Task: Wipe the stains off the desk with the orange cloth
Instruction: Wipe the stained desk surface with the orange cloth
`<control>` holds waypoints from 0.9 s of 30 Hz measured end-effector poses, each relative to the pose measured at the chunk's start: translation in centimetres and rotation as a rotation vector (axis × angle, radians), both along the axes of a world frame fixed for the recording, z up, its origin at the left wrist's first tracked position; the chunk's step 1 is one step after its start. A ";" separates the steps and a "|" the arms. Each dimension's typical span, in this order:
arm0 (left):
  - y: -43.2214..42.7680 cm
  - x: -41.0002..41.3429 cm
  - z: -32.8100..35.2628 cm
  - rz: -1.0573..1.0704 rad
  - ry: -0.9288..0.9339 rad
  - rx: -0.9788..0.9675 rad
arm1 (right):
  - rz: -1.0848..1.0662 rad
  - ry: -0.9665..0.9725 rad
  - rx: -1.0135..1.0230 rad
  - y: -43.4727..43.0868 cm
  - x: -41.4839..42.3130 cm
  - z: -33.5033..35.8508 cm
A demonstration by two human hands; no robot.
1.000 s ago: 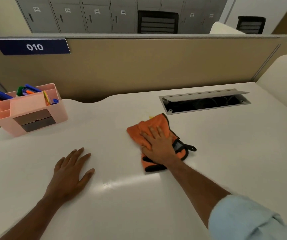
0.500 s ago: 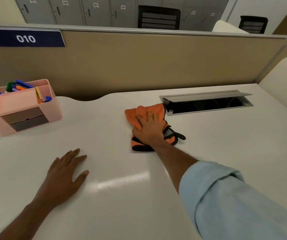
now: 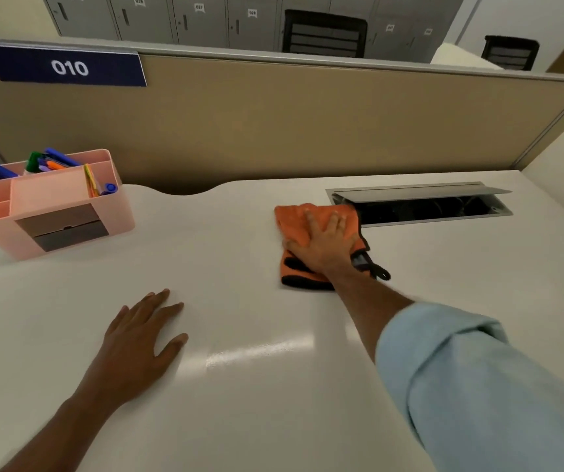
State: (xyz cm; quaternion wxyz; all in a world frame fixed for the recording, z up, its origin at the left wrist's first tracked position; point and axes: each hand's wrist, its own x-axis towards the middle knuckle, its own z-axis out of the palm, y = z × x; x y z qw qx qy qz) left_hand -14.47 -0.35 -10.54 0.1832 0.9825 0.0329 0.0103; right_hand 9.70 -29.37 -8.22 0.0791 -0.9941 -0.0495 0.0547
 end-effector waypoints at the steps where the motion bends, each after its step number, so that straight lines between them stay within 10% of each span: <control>1: -0.2 0.0 0.1 0.001 -0.006 -0.004 | 0.009 0.017 -0.015 1.3 0.9 0.3; 11: -0.1 -0.3 0.2 0.005 0.014 0.006 | 0.538 -0.199 0.104 5.4 -13.9 -0.6; 19: -0.2 -0.6 0.1 -0.010 0.008 0.006 | 0.013 -0.087 0.083 -2.4 -7.0 -0.2; 27: 0.1 -0.8 -0.7 -0.012 -0.028 0.009 | -0.010 -0.055 -0.006 7.1 4.8 -0.1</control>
